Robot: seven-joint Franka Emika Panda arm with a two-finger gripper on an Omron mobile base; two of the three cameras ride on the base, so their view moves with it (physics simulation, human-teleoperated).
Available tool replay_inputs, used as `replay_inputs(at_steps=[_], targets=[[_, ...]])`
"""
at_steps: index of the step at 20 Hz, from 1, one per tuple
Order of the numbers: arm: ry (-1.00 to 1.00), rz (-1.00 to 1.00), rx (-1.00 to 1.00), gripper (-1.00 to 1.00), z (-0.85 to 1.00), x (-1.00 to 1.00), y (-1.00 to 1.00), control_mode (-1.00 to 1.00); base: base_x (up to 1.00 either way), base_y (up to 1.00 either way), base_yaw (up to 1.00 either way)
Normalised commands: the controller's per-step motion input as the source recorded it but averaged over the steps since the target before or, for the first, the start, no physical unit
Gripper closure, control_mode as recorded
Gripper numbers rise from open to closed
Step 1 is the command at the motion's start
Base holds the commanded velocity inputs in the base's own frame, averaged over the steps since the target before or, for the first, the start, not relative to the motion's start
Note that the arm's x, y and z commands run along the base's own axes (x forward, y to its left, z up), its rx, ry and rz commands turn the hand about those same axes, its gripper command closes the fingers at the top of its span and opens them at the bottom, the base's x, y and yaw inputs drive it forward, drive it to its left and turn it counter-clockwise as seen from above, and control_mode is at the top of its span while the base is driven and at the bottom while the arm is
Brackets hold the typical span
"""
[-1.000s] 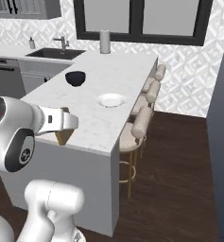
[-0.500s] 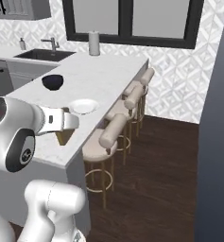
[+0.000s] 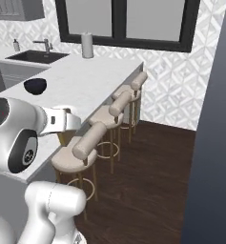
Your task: Start the toaster. Once the lever pops up, take the bread to the plate on the dining counter.
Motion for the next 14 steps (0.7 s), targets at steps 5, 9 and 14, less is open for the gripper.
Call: replay_inputs(at_steps=[5, 9, 14], targets=[[0.0, 0.0, 0.0, 1.0, 0.0, 0.0, 0.0, 1.0, 0.26, -0.45, 0.25], [0.0, 0.0, 0.0, 1.0, 0.0, 0.0, 0.0, 1.0, 0.37, -0.8, 0.48], [0.0, 0.0, 0.0, 1.0, 0.0, 0.0, 0.0, 1.0, 0.25, -0.76, 0.61]])
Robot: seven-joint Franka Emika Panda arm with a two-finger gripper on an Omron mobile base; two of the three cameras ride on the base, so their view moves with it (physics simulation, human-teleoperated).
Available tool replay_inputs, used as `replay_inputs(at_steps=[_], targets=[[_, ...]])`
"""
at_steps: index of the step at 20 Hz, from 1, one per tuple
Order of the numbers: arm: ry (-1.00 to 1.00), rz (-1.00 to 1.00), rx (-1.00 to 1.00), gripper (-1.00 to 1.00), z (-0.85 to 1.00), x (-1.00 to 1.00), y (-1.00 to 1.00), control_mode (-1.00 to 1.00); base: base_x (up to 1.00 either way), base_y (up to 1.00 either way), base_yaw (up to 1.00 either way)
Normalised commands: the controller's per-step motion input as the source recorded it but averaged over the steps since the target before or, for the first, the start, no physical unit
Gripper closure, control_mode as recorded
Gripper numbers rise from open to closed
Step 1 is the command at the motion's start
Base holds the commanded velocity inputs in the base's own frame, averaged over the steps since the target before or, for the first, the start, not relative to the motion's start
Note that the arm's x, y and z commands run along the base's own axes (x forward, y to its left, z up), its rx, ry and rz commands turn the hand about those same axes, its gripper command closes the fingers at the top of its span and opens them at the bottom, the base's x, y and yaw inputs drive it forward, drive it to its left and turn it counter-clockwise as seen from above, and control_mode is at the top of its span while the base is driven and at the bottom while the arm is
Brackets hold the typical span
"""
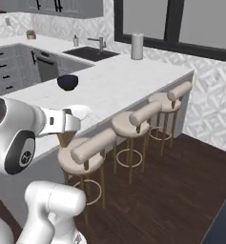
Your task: Start the toaster. Once the lever pops up, take the bread to the plate on the dining counter.
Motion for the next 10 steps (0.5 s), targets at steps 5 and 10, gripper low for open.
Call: replay_inputs(at_steps=[5, 10], targets=[[0.0, 0.0, 0.0, 1.0, 0.0, 0.0, 0.0, 1.0, 0.16, -0.57, 0.71], [0.0, 0.0, 0.0, 1.0, 0.0, 0.0, 0.0, 1.0, 0.06, -0.56, 0.74]])
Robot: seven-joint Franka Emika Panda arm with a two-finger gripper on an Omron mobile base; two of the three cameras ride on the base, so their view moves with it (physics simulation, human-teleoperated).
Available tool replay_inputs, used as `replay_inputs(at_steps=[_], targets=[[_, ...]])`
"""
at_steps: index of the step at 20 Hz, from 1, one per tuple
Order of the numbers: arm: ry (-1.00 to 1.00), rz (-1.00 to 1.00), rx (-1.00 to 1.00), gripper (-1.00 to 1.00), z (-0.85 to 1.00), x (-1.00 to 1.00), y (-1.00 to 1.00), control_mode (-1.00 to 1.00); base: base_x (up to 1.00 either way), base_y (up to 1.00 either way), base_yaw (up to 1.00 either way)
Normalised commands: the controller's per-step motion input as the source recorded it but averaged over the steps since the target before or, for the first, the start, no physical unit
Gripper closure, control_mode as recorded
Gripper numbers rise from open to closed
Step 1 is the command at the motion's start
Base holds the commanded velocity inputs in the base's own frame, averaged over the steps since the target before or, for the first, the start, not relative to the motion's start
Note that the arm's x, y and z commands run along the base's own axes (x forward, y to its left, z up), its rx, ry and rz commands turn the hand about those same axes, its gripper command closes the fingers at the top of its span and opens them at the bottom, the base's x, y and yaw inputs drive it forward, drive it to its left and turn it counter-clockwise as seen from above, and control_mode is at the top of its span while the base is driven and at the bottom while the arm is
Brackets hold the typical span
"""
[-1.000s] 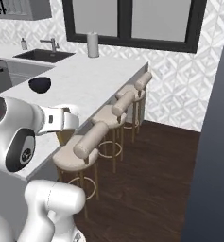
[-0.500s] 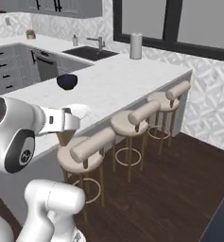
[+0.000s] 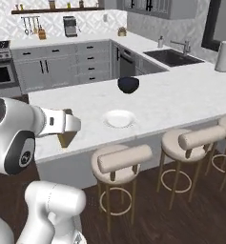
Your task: Start the toaster. Once the lever pops up, take the bread to the plate on the dining counter.
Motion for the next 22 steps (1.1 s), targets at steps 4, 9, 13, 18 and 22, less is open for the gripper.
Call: replay_inputs(at_steps=[4, 9, 13, 18, 22], targets=[[0.0, 0.0, 0.0, 1.0, 0.0, 0.0, 0.0, 1.0, 0.0, -0.55, 0.76], [0.0, 0.0, 0.0, 1.0, 0.0, 0.0, 0.0, 1.0, 0.0, -0.62, 0.72], [0.0, 0.0, 0.0, 1.0, 0.0, 0.0, 0.0, 1.0, 0.0, -0.97, 0.44], [0.0, 0.0, 0.0, 1.0, 0.0, 0.0, 0.0, 1.0, 0.0, -1.0, 0.24], [0.0, 0.0, 0.0, 1.0, 0.0, 0.0, 0.0, 1.0, 0.07, -0.54, 0.1]])
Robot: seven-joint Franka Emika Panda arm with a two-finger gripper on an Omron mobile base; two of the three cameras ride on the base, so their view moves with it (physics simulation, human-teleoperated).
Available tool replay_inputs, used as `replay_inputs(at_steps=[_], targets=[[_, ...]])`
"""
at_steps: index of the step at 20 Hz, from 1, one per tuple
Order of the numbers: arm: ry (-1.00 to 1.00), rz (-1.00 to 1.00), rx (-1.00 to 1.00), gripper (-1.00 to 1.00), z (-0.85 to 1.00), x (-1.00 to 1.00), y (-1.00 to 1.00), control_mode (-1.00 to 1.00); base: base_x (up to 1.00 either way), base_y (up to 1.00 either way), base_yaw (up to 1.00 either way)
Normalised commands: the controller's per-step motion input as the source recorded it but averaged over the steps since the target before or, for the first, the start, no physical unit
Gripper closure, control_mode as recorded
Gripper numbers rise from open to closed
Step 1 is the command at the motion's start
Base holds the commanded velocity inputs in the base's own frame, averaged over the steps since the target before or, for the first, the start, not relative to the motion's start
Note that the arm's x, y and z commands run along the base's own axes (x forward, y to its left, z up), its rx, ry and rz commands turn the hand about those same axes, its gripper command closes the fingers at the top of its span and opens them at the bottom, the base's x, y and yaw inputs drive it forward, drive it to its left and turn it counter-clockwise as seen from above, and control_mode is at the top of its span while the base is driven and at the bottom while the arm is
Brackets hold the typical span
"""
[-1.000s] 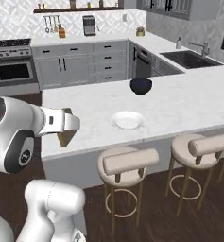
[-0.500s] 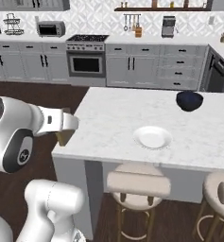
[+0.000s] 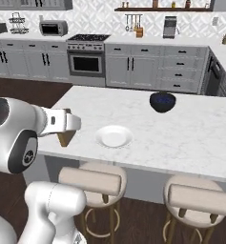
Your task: Start the toaster. Once the lever pops up, take the bread to the plate on the dining counter.
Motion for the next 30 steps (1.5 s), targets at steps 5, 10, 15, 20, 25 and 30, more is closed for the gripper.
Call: replay_inputs(at_steps=[5, 10, 15, 20, 25, 30], targets=[[0.0, 0.0, 0.0, 1.0, 0.0, 0.0, 0.0, 1.0, 0.25, -0.21, 0.02], [0.0, 0.0, 0.0, 1.0, 0.0, 0.0, 0.0, 1.0, 0.37, -0.17, 0.04], [0.0, 0.02, 0.02, 1.0, 0.0, 0.09, -0.08, -1.0, 0.24, -0.21, 0.05], [0.05, 0.15, 0.15, 1.0, -0.02, 0.85, -0.62, -1.0, 0.0, 0.0, 0.0], [0.01, 0.16, 0.16, 1.0, -0.19, 0.98, -0.42, -1.0, 0.0, 0.0, 0.0], [0.13, 0.14, 0.16, 1.0, -0.53, 0.89, -0.08, -1.0, 0.0, 0.0, 0.0]])
